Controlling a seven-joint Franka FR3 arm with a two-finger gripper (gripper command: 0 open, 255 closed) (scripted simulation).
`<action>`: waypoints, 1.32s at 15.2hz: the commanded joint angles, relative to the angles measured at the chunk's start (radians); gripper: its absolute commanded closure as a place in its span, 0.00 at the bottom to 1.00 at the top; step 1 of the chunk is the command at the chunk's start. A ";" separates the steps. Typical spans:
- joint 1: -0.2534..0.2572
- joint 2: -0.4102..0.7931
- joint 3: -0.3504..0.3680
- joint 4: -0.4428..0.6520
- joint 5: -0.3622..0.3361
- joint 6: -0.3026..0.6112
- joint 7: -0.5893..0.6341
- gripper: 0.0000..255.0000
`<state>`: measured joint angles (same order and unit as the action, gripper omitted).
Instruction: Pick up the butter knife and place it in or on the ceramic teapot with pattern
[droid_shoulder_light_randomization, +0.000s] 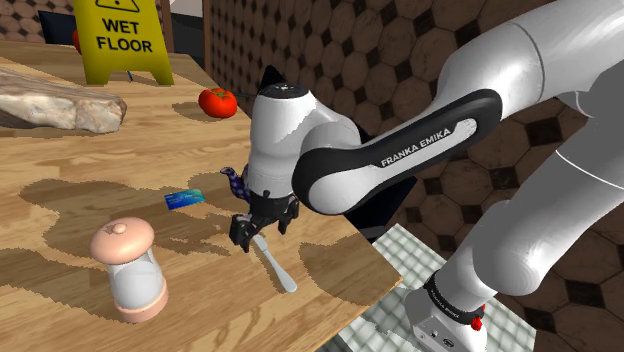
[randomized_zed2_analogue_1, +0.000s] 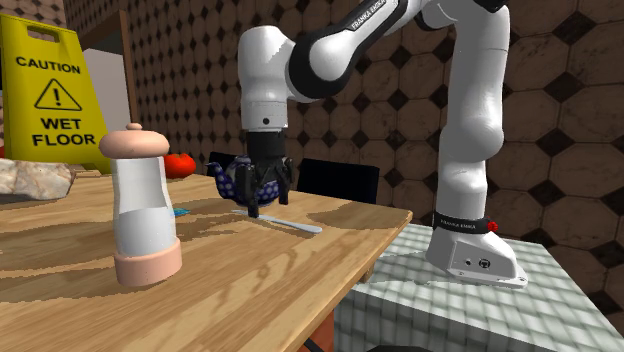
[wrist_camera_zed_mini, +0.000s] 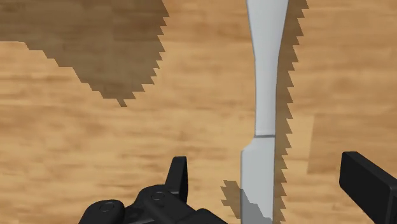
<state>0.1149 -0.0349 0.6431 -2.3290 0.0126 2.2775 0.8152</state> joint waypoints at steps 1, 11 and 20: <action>-0.001 0.016 0.001 -0.006 -0.013 0.019 0.009 0.00; 0.000 0.016 0.001 -0.006 -0.013 0.019 0.009 1.00; 0.000 -0.005 0.000 0.005 0.004 -0.008 -0.003 1.00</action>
<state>0.1153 -0.0299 0.6441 -2.3274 0.0087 2.2806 0.8192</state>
